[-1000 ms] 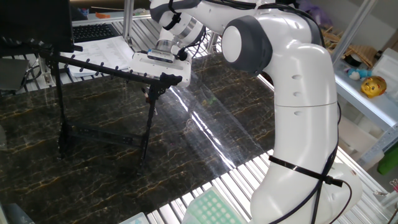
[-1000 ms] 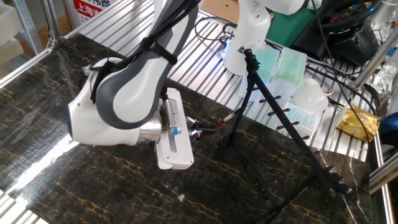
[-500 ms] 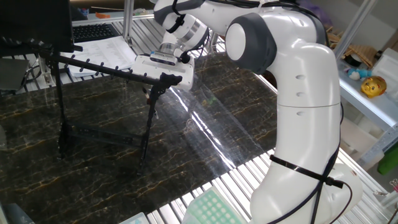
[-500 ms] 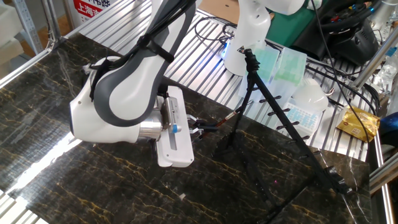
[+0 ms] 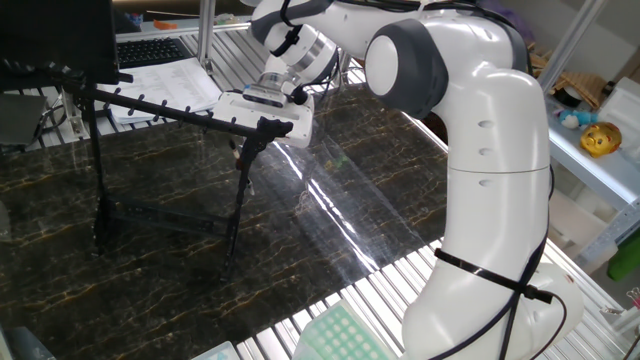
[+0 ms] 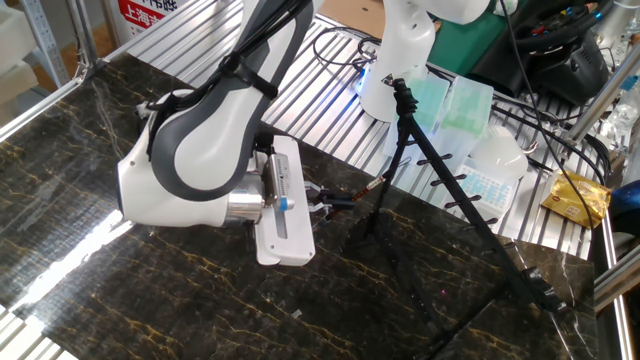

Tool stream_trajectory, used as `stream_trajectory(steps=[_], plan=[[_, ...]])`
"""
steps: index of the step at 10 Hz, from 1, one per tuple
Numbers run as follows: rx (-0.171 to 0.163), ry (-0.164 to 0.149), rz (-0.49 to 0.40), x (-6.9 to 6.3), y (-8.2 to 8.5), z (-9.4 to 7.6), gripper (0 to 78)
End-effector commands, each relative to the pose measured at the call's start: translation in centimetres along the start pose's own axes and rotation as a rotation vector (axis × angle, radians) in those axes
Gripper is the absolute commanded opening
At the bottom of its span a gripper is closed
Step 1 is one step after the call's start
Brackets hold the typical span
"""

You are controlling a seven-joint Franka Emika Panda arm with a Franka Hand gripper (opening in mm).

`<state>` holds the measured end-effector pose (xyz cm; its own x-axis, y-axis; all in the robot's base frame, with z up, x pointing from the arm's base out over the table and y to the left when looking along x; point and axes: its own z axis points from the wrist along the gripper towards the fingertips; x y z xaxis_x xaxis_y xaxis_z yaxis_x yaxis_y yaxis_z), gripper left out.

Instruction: Place the brush on the pen rack

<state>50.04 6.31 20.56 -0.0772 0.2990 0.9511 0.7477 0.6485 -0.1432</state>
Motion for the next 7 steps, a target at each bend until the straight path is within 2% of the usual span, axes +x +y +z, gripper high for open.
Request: stream_trajectory(steps=[1,4,6,7], plan=[[-0.002,0.003,0.004,0.2,-0.3,-0.2,2.0],[-0.003,0.004,0.006,0.5,-0.5,-0.9,2.0],[-0.002,0.031,0.015,0.6,-0.5,-1.6,2.0],[-0.004,0.058,0.024,0.6,-0.5,-1.8,2.0]])
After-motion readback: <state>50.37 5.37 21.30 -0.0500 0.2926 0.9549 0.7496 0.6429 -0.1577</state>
